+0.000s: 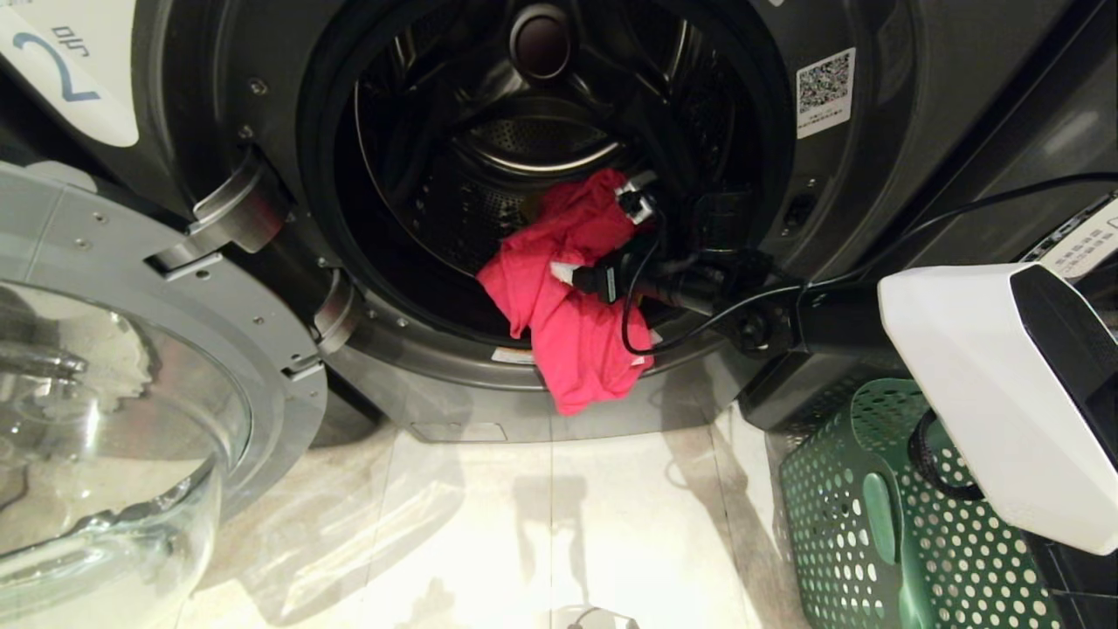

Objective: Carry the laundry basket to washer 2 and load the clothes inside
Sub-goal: Place the clothes into the washing machine

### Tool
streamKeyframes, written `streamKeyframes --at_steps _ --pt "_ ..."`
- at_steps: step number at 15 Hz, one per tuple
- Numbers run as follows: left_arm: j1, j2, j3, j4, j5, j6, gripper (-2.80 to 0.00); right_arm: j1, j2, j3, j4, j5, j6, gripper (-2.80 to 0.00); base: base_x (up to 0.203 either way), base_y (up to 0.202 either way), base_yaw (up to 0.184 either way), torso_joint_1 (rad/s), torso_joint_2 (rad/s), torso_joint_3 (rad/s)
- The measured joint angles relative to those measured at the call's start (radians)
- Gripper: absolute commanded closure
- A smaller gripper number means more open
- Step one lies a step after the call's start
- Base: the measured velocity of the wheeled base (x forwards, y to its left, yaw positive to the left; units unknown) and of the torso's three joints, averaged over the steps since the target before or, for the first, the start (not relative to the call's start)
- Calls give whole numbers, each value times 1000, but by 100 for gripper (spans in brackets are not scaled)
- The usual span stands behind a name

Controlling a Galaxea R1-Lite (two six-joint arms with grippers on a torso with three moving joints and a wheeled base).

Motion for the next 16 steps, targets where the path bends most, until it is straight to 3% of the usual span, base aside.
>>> streamKeyframes --at_steps 3,16 --pt "0 0 0 0 0 0 0 23 9 -1 -5 56 -1 -280 0 0 0 0 0 0" --pt "0 0 0 0 0 0 0 87 -7 1 -92 55 7 -280 0 0 0 0 0 0"
